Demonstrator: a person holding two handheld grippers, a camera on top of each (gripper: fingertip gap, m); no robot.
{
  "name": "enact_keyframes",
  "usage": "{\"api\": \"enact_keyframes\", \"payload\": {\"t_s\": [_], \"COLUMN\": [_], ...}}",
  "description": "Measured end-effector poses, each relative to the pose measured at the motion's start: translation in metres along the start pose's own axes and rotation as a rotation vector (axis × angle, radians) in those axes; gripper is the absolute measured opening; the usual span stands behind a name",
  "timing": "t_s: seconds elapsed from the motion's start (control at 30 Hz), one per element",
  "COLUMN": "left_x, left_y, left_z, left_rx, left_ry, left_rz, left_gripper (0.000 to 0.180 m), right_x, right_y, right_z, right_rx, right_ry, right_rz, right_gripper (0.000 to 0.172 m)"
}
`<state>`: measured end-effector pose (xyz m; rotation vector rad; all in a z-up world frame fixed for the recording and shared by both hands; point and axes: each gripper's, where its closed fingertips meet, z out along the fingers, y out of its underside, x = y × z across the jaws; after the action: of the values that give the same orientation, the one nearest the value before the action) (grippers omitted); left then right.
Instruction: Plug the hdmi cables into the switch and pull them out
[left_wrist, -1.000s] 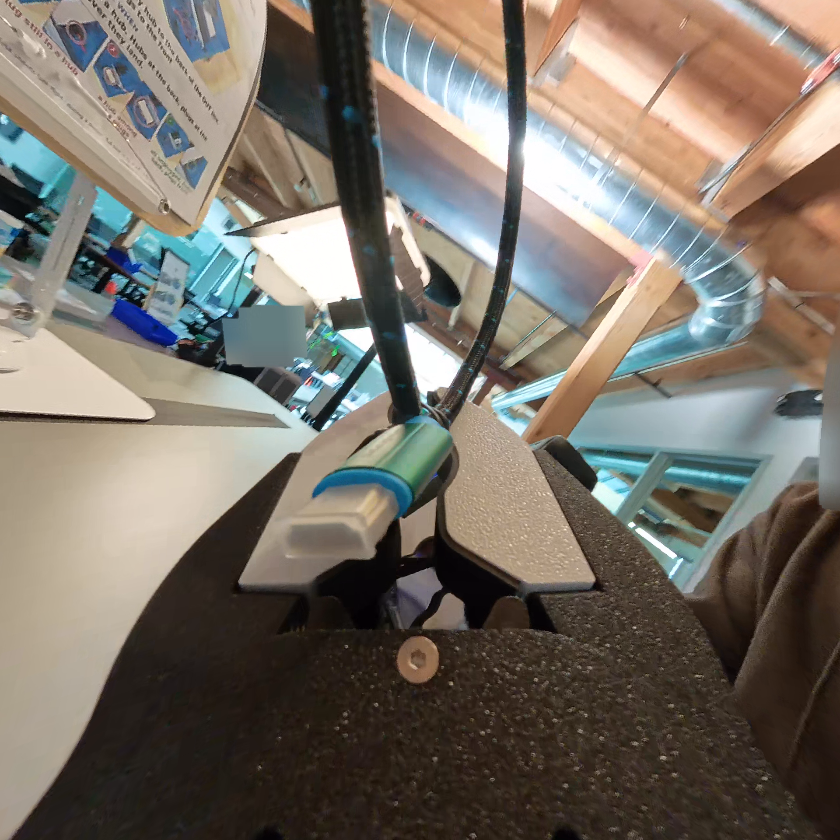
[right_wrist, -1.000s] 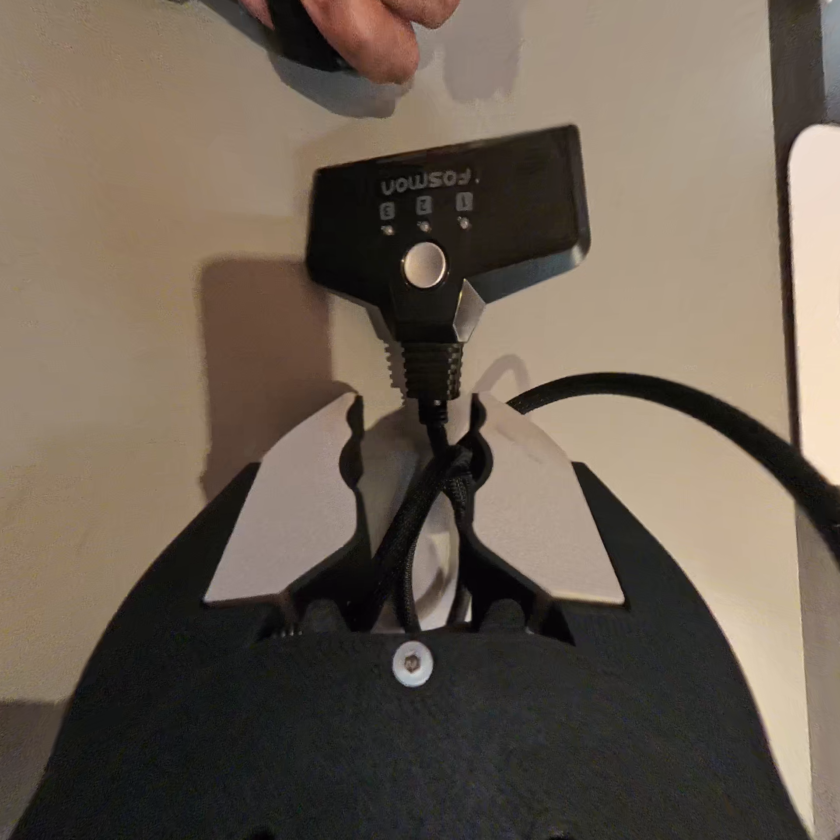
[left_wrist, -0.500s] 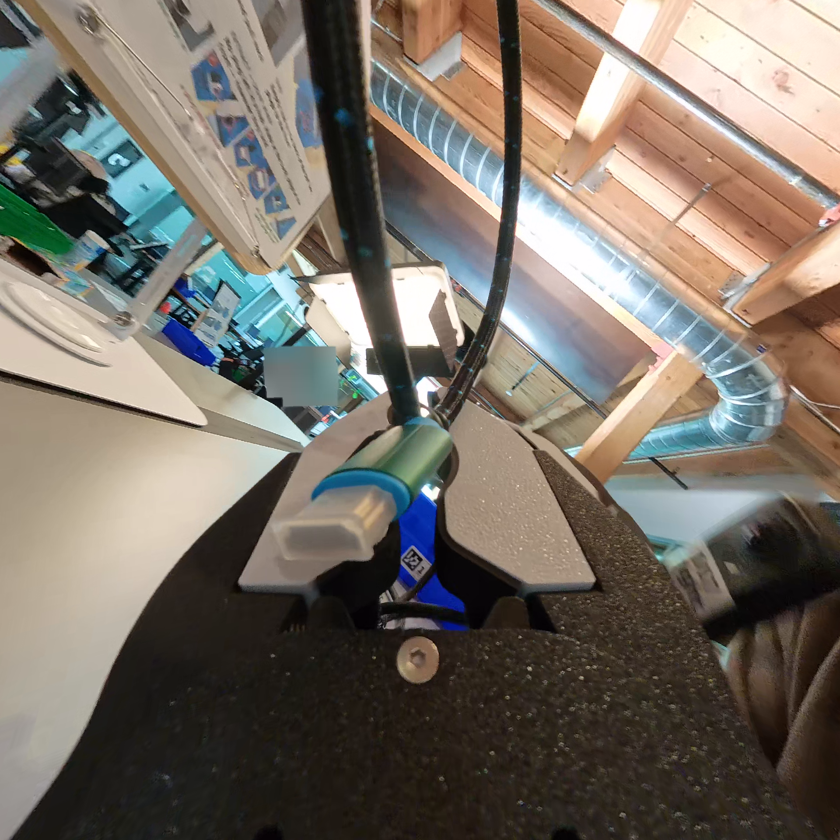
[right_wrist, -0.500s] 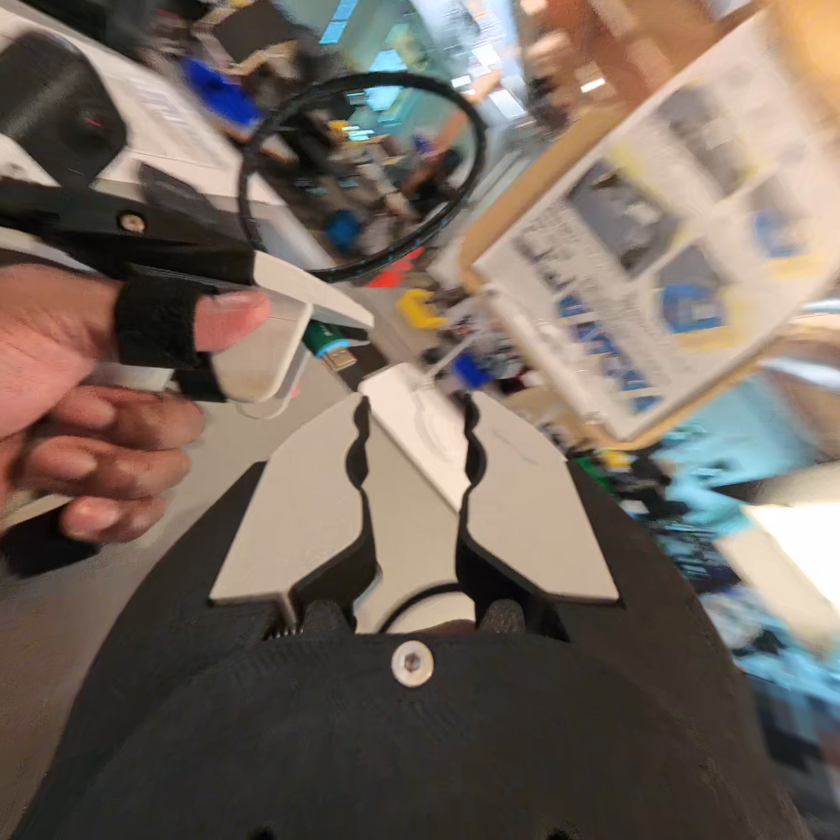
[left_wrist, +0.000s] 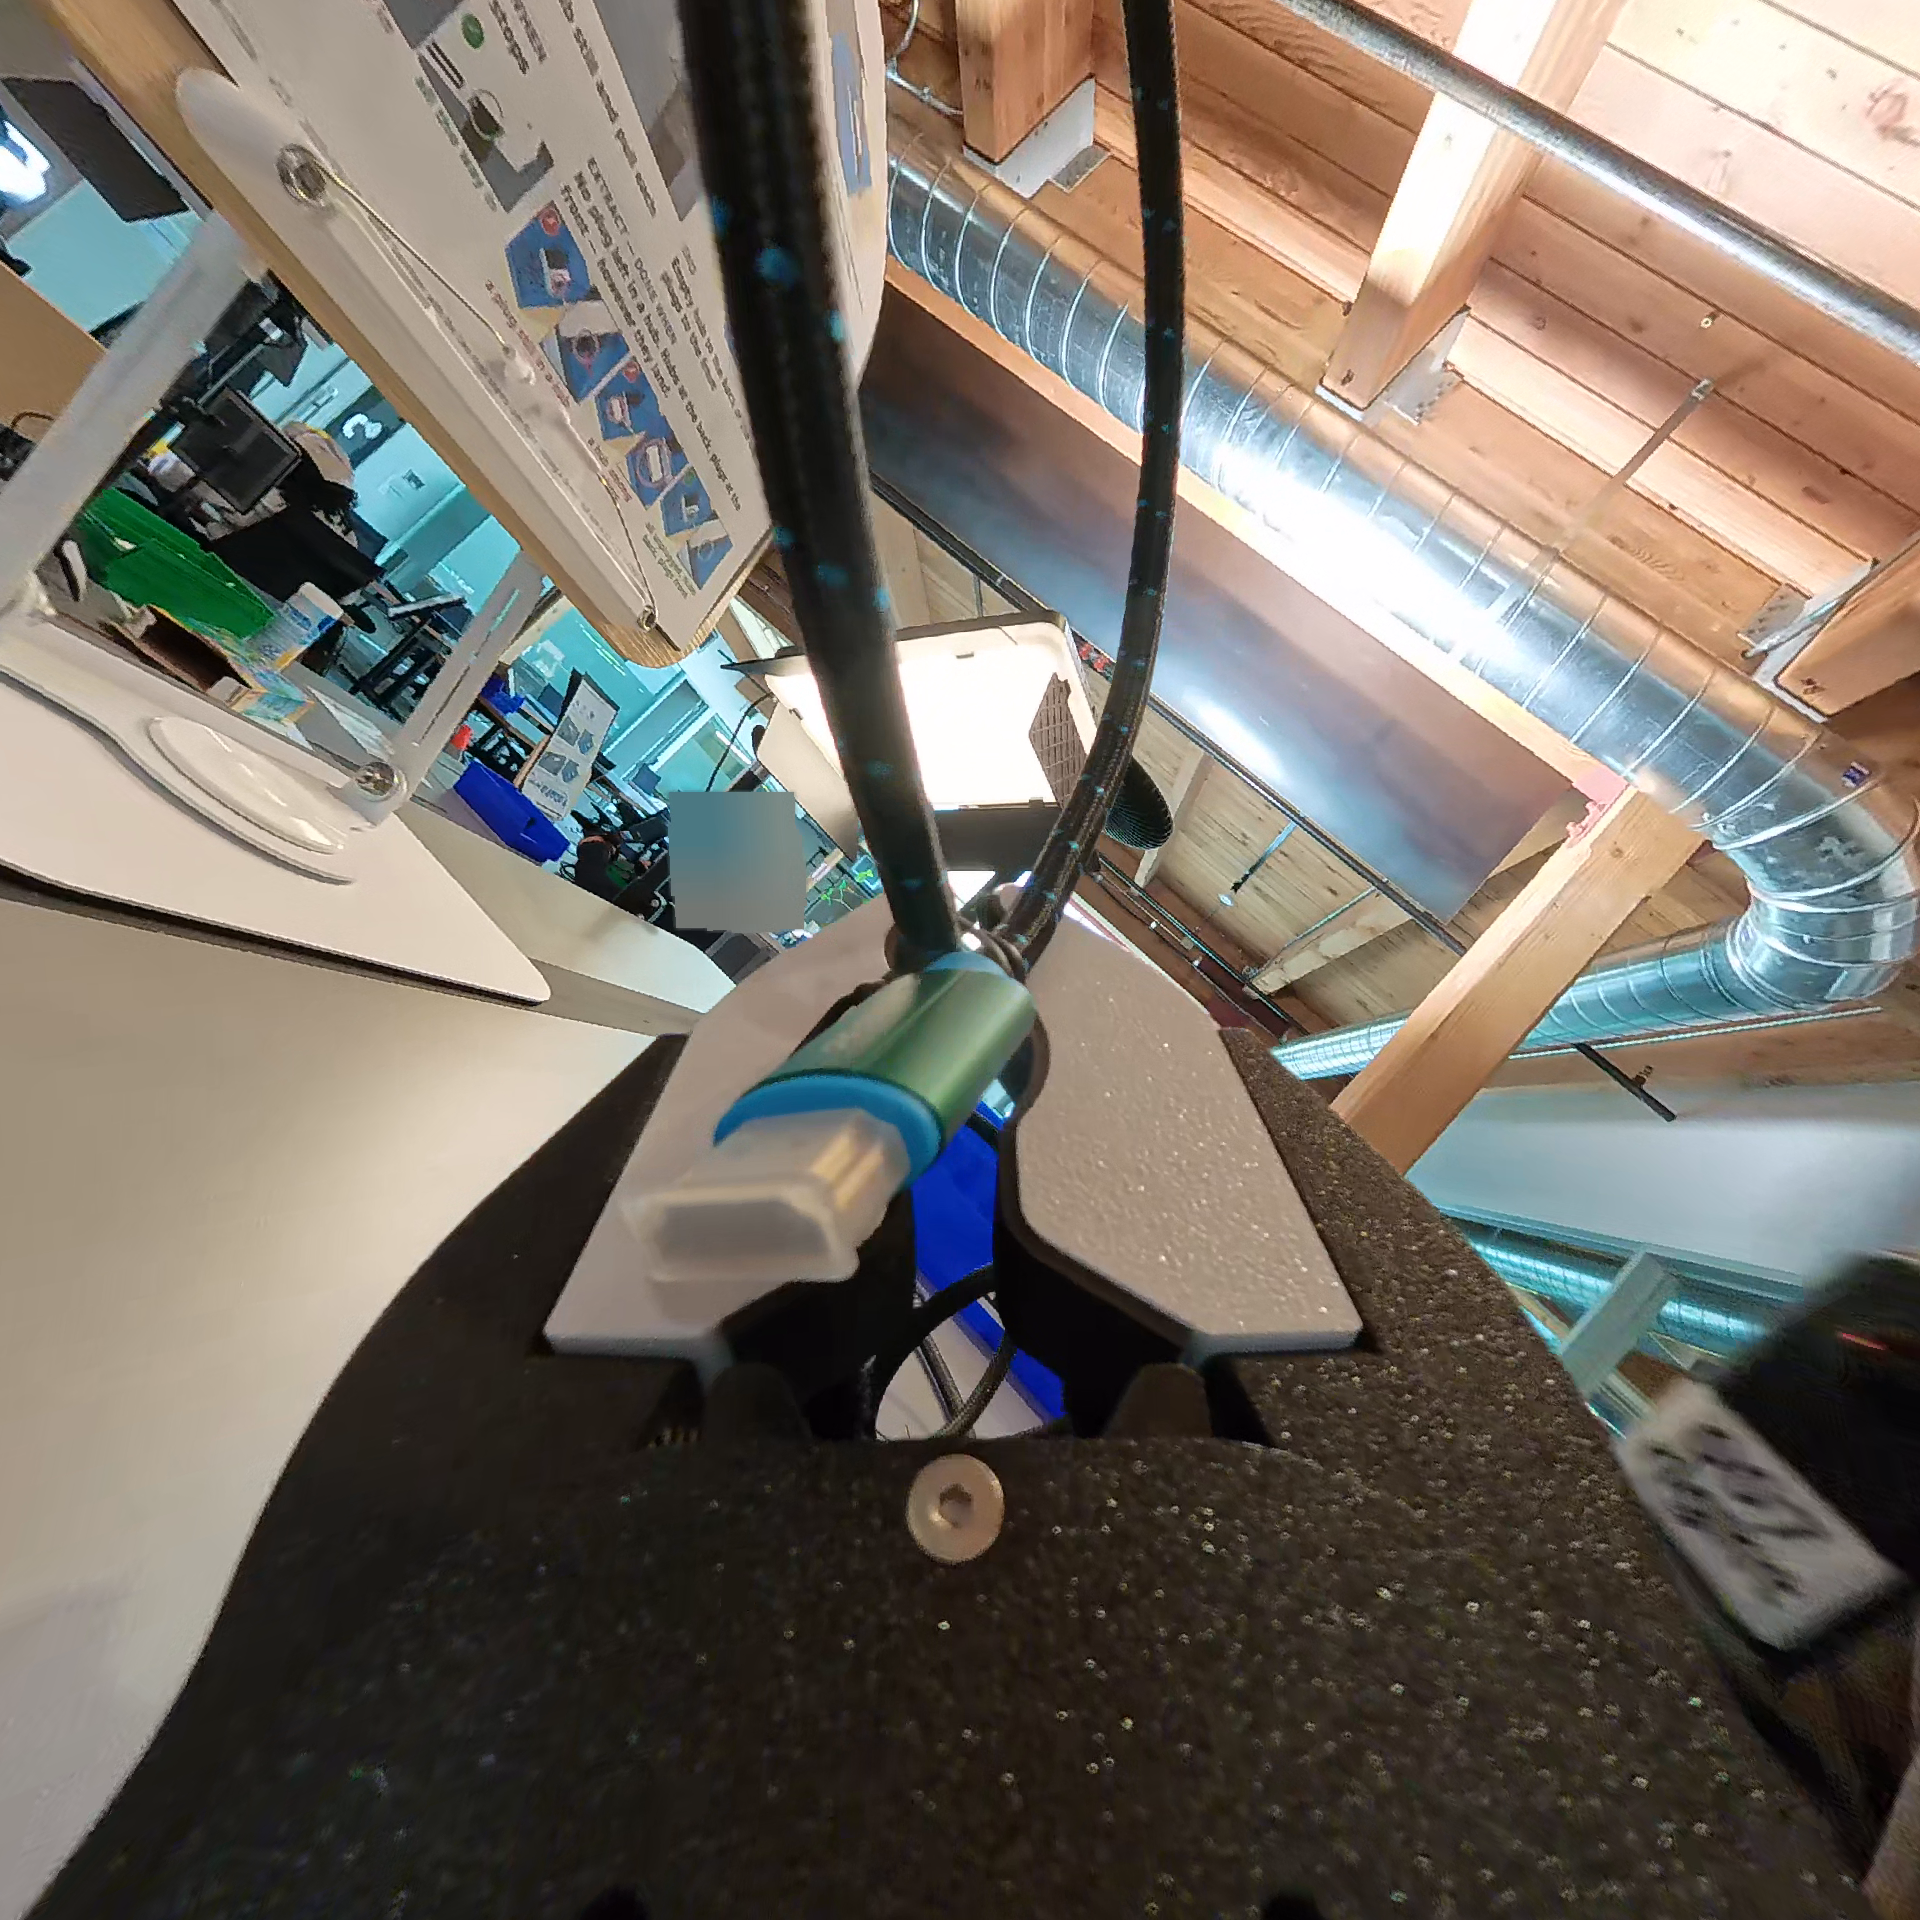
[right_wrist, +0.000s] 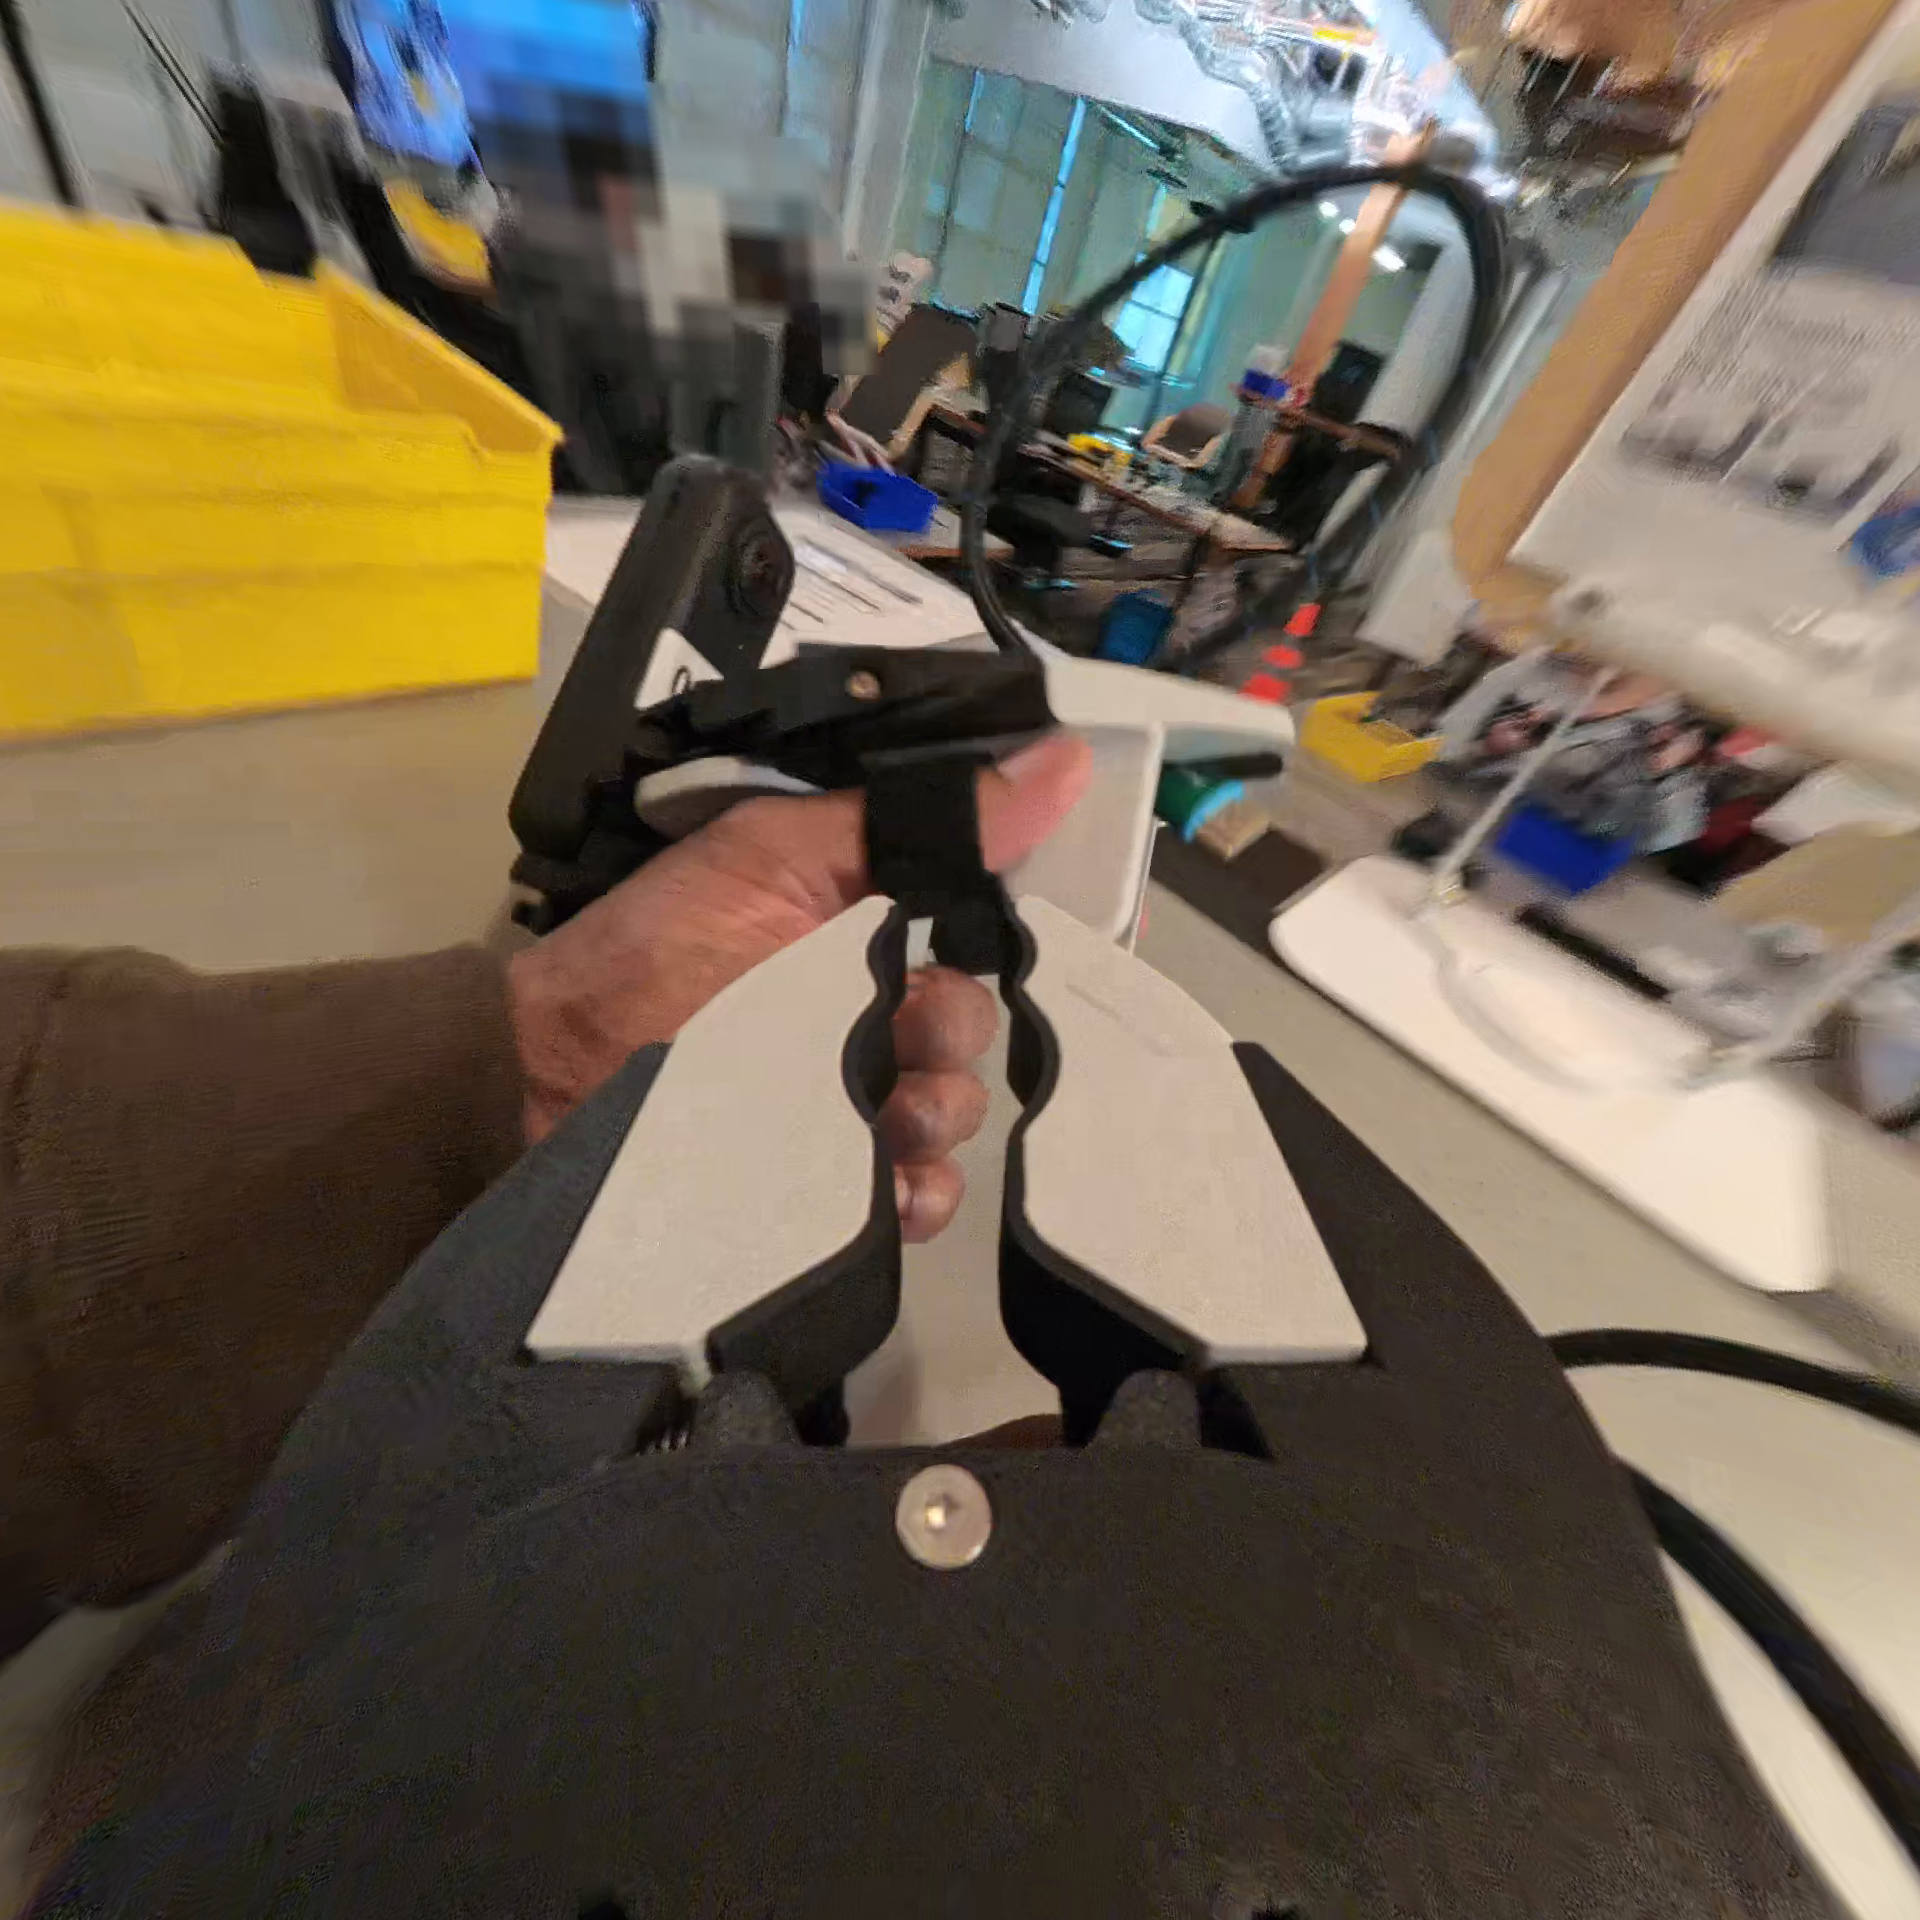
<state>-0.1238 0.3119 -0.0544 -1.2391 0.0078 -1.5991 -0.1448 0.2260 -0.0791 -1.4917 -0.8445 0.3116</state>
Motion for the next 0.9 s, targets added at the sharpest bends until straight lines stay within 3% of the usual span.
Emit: {"api": "enact_keyframes", "payload": {"t_s": [0.1, 0.23, 0.33, 0.43, 0.53, 0.63, 0.73, 0.9], "left_x": [-0.002, 0.012, 0.027, 0.03, 0.041, 0.055, 0.07, 0.095], "left_y": [-0.005, -0.005, -0.003, -0.001, -0.001, 0.013, 0.031, 0.041], "left_z": [-0.003, -0.001, 0.0, -0.002, 0.001, 0.011, 0.019, 0.018], "left_rx": [0.027, 0.091, 0.23, 0.335, 0.314, 0.2, 0.128, 0.182], "left_ry": [-0.02, 0.056, 0.187, 0.262, 0.267, 0.263, 0.315, 0.448], "left_rz": [0.01, 0.035, -0.101, -0.24, -0.178, -0.057, -0.047, -0.195], "left_gripper": [0.011, 0.011, 0.01, 0.01, 0.01, 0.011, 0.011, 0.011], "right_x": [0.023, 0.069, 0.107, 0.129, 0.143, 0.155, 0.163, 0.176], "right_y": [0.006, -0.03, -0.042, -0.039, -0.032, -0.028, -0.027, -0.044], "right_z": [0.011, 0.004, -0.002, -0.006, -0.009, -0.011, -0.015, -0.035], "right_rx": [0.111, 0.388, 0.553, 0.6, 0.603, 0.611, 0.609, 0.716], "right_ry": [-0.122, -0.229, -0.208, -0.14, -0.099, -0.086, -0.127, -0.265], "right_rz": [0.354, 0.727, 0.956, 1.044, 1.103, 1.161, 1.257, 1.284], "right_gripper": [0.021, 0.028, 0.033, 0.034, 0.033, 0.033, 0.028, 0.017]}}
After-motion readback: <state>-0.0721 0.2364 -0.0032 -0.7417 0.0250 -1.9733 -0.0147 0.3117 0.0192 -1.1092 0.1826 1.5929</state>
